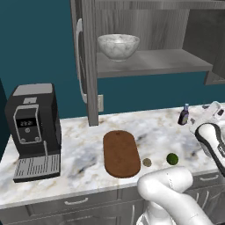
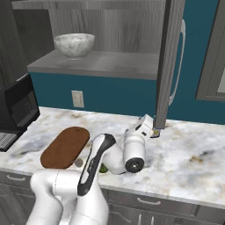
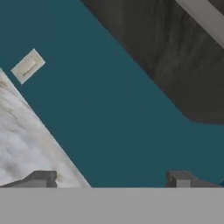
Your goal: Open the cabinet. Place the bowl and condiment on the counter. Then place the lime and garlic on the cutting board.
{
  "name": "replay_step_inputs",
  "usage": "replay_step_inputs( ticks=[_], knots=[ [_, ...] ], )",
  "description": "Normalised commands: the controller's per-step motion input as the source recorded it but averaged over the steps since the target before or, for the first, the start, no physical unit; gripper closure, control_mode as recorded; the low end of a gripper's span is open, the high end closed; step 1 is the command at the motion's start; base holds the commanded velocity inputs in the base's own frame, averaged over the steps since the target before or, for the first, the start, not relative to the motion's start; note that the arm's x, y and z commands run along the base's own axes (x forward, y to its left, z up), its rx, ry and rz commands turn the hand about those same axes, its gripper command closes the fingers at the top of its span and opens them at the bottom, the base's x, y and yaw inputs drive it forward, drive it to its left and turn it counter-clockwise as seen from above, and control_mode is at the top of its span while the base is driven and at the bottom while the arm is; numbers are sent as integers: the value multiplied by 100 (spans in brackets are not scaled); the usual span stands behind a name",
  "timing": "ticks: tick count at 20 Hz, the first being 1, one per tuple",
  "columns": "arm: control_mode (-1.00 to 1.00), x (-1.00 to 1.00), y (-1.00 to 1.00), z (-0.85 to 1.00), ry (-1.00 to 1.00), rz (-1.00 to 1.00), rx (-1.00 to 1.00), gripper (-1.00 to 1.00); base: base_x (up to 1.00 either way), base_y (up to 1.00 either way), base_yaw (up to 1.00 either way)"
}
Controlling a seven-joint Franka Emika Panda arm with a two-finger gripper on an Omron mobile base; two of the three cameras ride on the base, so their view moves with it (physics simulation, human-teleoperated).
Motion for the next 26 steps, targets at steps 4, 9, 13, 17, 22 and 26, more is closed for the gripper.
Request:
replay_step_inputs(
  ticks=[4, 9, 13, 17, 22, 26],
  knots=[
    [-100, -55, 51, 91, 0, -13, -35, -100, 0, 0, 0],
    [-100, -64, 4, 99, 0, -7, -26, -100, 0, 0, 0],
    [-100, -72, 0, 76, 11, 0, -16, -100, 0, 0, 0],
    [-100, -66, 18, 38, 24, 0, -20, -100, 0, 0, 0],
    [-100, -47, 45, 46, 31, 8, -20, -100, 0, 0, 0],
    [-100, -28, 41, 64, 30, 11, -16, -100, 0, 0, 0]
  ],
)
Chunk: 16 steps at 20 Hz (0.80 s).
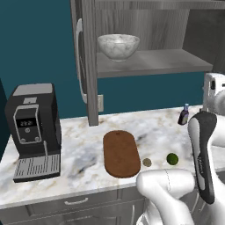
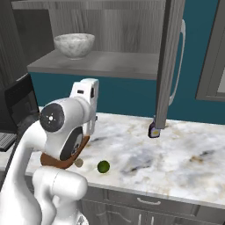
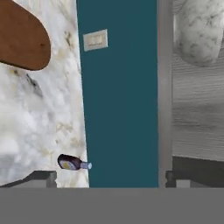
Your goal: Open the cabinet. Place the bowl and condiment on the counter. Then place the lime and garlic on the cutting board.
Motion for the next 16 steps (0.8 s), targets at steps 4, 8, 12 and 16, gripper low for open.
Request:
replay_step_inputs(
  ticks=[4, 8, 12, 16],
  knots=[
    [-100, -31, 36, 59, 12, 11, -16, -100, 0, 0, 0],
    [-100, -55, 32, 7, -16, 9, -15, -100, 0, 0, 0],
    [-100, -32, 19, 0, -11, 25, -24, -100, 0, 0, 0],
    [-100, -21, 15, 26, 1, 27, -32, -100, 0, 0, 0]
  ],
)
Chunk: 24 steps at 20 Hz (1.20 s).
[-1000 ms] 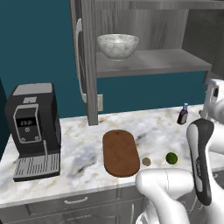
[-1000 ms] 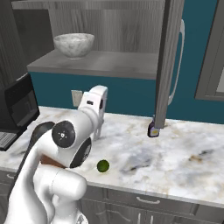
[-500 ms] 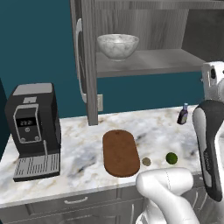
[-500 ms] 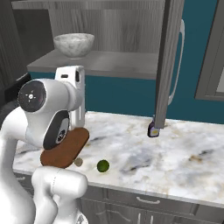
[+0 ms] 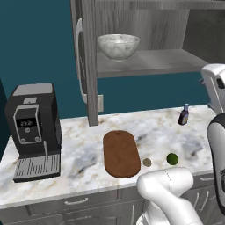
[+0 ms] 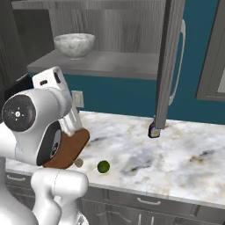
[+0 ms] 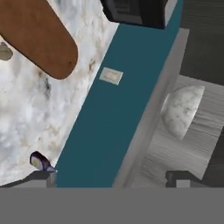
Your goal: Open the cabinet. Place the bowl and condiment on the counter. Then place the lime and garlic on the cutting board.
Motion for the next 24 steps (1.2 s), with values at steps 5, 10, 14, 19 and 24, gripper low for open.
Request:
replay_step_inputs(
  ticks=[5, 10, 14, 19, 24],
  knots=[
    [-100, -8, 24, 45, 2, 14, -38, -100, 0, 0, 0],
    [-100, 0, 29, 31, 4, 1, -32, -100, 0, 0, 0],
    [-100, 0, 0, 8, 8, 8, -9, -100, 0, 0, 0],
    [-100, 20, -7, 0, 0, 10, 0, -100, 0, 0, 0],
    [-100, 29, -4, 7, -1, 6, 4, -100, 0, 0, 0]
  ],
)
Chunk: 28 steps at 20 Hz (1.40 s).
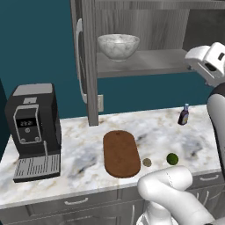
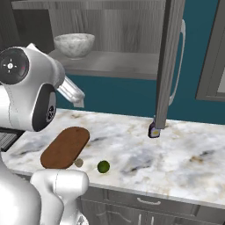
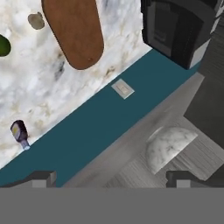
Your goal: Open the cabinet. Place the bowl and condiment on the counter. Then place the lime and garlic on the cutting board.
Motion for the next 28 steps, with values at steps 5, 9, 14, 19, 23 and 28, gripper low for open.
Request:
replay_step_inputs(
  ticks=[5, 9, 14, 19, 23, 28],
  knots=[
    [-100, 19, 0, 35, 0, 2, 7, -100, 0, 0, 0],
    [-100, 0, 5, 22, 1, 0, 4, -100, 0, 0, 0],
    [-100, 9, 29, 0, 0, 2, 0, -100, 0, 0, 0],
    [-100, 36, 13, -6, -5, 4, 2, -100, 0, 0, 0],
    [-100, 45, 0, 0, -11, 5, 8, -100, 0, 0, 0],
    [-100, 46, 3, 0, -2, 5, 4, -100, 0, 0, 0]
  ],
)
